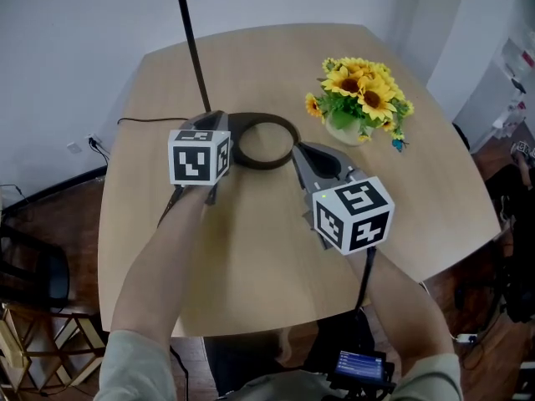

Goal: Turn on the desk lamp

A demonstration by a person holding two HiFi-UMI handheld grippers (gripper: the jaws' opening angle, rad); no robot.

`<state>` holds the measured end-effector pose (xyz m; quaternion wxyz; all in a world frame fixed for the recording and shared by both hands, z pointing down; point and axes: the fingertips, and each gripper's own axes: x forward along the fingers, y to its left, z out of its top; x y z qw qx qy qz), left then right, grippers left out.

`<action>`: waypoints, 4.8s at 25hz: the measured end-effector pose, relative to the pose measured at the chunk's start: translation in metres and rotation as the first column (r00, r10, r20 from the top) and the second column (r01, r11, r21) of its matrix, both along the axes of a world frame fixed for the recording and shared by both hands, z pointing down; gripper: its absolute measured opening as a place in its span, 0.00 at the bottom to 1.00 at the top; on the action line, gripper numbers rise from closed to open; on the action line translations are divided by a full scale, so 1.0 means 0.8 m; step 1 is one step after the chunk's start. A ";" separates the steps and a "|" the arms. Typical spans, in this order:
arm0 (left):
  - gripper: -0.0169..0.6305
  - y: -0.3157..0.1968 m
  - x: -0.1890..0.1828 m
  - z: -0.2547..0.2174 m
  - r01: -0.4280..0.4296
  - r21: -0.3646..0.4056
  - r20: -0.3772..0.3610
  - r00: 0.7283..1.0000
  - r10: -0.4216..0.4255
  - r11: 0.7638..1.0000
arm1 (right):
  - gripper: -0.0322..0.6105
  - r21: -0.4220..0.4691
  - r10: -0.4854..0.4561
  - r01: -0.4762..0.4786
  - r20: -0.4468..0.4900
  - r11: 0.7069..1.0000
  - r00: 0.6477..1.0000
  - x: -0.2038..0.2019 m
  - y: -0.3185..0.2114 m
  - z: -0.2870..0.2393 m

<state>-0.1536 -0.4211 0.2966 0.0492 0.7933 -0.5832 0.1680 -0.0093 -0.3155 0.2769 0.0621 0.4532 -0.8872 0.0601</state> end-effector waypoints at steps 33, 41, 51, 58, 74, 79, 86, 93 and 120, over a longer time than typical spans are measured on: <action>0.02 -0.003 0.003 0.028 0.001 -0.164 -0.058 0.998 -0.011 0.986 | 0.05 -0.029 0.010 -0.011 -0.004 1.000 1.000 -0.012 -0.016 0.001; 0.02 0.034 0.022 -0.015 -0.010 -0.056 -0.046 0.999 0.008 0.998 | 0.05 0.030 0.020 -0.020 -0.016 0.999 1.000 -0.007 -0.002 -0.016; 0.02 0.109 0.063 -0.081 -0.058 0.057 -0.051 0.997 0.061 0.997 | 0.05 0.120 0.014 -0.012 -0.021 0.993 1.000 0.006 0.036 -0.078; 0.02 0.175 0.080 -0.122 -0.085 0.155 -0.064 0.993 0.095 0.984 | 0.05 0.170 -0.006 0.010 -0.020 0.985 1.000 0.000 0.074 -0.109; 0.02 0.329 0.090 -0.124 -0.117 0.240 -0.089 0.986 0.142 0.964 | 0.05 0.196 -0.075 0.072 0.007 0.978 0.997 -0.008 0.193 -0.127; 0.02 0.375 0.107 -0.127 -0.143 0.253 -0.099 0.980 0.172 0.957 | 0.05 0.195 -0.089 0.086 0.006 0.977 0.996 -0.002 0.235 -0.124; 0.02 0.426 0.116 -0.116 -0.142 0.243 -0.103 0.980 0.171 0.960 | 0.05 0.171 -0.083 0.079 0.014 0.982 0.996 0.015 0.281 -0.116; 0.02 0.450 0.122 -0.090 -0.150 0.242 -0.070 0.983 0.171 0.959 | 0.05 0.150 -0.078 0.077 0.005 0.986 0.997 0.021 0.308 -0.095; 0.02 0.474 0.128 -0.044 -0.130 0.207 -0.072 0.986 0.148 0.970 | 0.05 0.098 -0.098 0.099 -0.013 0.990 0.995 0.012 0.342 -0.043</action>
